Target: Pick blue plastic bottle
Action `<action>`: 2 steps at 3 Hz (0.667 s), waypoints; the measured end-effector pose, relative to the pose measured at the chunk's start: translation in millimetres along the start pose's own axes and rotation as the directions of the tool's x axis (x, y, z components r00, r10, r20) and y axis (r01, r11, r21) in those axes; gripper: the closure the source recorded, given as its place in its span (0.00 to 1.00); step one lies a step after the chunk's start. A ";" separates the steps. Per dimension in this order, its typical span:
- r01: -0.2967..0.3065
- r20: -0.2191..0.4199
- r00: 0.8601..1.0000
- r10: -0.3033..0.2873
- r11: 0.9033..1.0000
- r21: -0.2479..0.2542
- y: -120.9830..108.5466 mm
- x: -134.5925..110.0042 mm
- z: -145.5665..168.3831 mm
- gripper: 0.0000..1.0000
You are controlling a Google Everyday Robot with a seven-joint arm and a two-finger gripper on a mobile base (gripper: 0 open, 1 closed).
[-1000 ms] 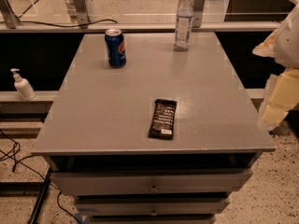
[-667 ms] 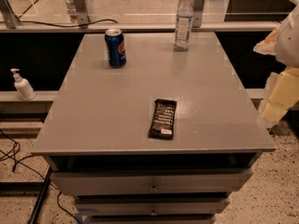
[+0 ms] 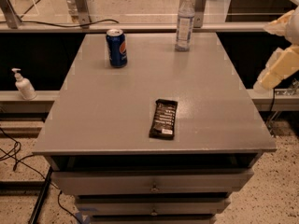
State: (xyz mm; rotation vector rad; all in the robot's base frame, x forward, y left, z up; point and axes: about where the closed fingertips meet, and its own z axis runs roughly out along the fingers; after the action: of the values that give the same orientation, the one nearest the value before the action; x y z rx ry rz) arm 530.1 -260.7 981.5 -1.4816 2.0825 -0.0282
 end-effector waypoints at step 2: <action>-0.168 0.267 0.952 0.151 0.985 0.045 -90.2 13.8 60.0 0.00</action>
Offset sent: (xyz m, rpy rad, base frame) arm 0.1631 -0.0447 -0.0426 0.4683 -0.1658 -0.1236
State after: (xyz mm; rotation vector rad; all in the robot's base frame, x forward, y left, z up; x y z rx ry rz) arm 632.4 -289.1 955.9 -1.2015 1.9573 0.1519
